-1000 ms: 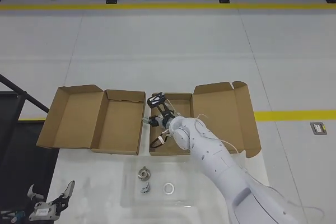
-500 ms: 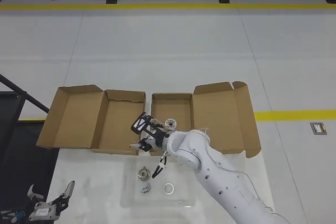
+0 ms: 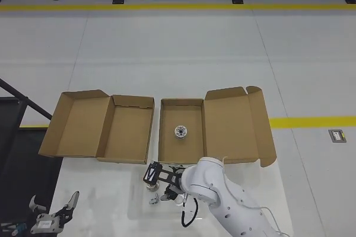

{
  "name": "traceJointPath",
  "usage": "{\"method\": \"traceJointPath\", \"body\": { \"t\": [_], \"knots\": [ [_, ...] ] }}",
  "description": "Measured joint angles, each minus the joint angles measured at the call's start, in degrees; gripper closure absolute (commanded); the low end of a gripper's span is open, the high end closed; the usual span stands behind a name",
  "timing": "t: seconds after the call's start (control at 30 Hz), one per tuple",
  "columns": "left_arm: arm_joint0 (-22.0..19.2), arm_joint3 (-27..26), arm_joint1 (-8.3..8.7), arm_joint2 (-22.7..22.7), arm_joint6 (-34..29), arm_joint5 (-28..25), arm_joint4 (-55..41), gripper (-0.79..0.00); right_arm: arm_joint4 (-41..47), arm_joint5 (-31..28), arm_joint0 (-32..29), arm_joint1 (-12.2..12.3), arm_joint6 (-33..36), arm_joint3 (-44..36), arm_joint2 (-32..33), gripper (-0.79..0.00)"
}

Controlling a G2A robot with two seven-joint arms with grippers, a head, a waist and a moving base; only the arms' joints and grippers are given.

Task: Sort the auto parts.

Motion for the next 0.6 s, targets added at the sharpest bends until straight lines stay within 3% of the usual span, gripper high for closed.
{"method": "traceJointPath", "body": {
  "t": [0.27,0.47,0.5,0.53,0.6],
  "knots": [
    [0.0,0.0,0.0,0.0,0.0,0.0,0.0,-0.785,-0.5,0.4,-0.3,0.0,-0.6,-0.1,0.0,-0.785],
    [0.0,0.0,0.0,0.0,0.0,0.0,0.0,-0.785,-10.9,2.4,-1.1,0.1,-0.6,1.6,-4.0,-0.785],
    [0.0,0.0,0.0,0.0,0.0,0.0,0.0,-0.785,-12.0,2.9,-1.2,0.0,-0.1,2.1,-4.7,-0.767],
    [0.0,0.0,0.0,0.0,0.0,0.0,0.0,-0.785,-12.8,3.3,-1.2,-0.1,0.1,2.9,-5.4,-0.65],
    [0.0,0.0,0.0,0.0,0.0,0.0,0.0,-0.785,-13.2,4.0,-1.2,-0.3,0.2,4.1,-5.9,-0.545]
  ]
}}
